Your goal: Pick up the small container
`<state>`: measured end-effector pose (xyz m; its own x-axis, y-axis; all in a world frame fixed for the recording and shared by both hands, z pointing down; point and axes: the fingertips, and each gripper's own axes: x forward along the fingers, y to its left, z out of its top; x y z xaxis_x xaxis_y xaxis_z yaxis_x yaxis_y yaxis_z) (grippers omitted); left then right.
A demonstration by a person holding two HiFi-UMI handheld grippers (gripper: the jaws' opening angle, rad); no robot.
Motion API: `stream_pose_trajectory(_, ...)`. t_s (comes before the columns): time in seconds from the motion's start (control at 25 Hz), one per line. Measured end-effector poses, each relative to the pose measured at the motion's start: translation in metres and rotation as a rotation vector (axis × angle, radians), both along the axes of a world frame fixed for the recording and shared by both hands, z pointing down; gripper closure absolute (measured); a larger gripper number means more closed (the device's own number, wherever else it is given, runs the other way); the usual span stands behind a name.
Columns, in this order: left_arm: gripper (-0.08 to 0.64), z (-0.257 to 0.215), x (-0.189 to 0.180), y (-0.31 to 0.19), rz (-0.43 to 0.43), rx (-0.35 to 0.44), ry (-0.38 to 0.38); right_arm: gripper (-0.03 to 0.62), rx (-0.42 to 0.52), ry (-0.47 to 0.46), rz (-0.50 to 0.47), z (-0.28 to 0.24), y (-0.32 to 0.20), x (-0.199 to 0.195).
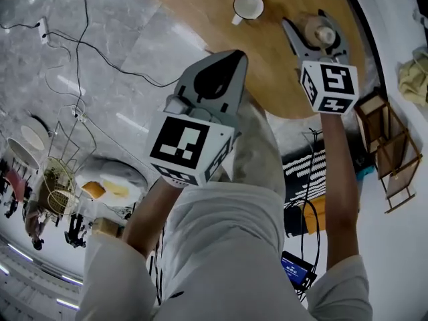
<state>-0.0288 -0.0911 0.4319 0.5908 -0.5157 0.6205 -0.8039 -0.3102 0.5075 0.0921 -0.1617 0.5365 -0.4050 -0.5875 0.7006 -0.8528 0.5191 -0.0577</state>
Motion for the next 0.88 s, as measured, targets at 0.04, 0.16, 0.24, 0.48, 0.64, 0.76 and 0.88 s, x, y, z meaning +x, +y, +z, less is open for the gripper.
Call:
stream_pose_trajectory(0.04,0.540,-0.005,-0.003,-0.002,-0.006,0.010,-0.004,0.272,0.004,-0.003,-0.005,-0.005,0.000,-0.001)
stream_pose_trajectory(0.16,0.540,-0.025,-0.016,-0.001,-0.024,0.029,-0.019,0.273,0.003,-0.019,-0.011,-0.027,0.009,-0.007)
stream_pose_trajectory(0.24,0.540,-0.039,-0.022,-0.003,-0.028,0.049,-0.024,0.273,0.011,-0.019,-0.017,-0.042,0.012,-0.009)
stream_pose_trajectory(0.48,0.540,-0.072,-0.025,0.007,-0.040,0.091,-0.035,0.273,0.042,-0.038,-0.030,-0.087,0.018,-0.019)
stream_pose_trajectory(0.64,0.540,-0.091,-0.033,0.014,-0.094,0.106,-0.035,0.273,0.060,-0.056,-0.026,-0.117,0.024,-0.024)
stream_pose_trajectory(0.76,0.540,-0.107,-0.036,0.020,-0.114,0.128,-0.039,0.273,0.075,-0.062,-0.030,-0.139,0.029,-0.027)
stream_pose_trajectory(0.88,0.540,-0.122,-0.045,0.028,-0.137,0.143,-0.045,0.273,0.088,-0.067,-0.036,-0.161,0.036,-0.032)
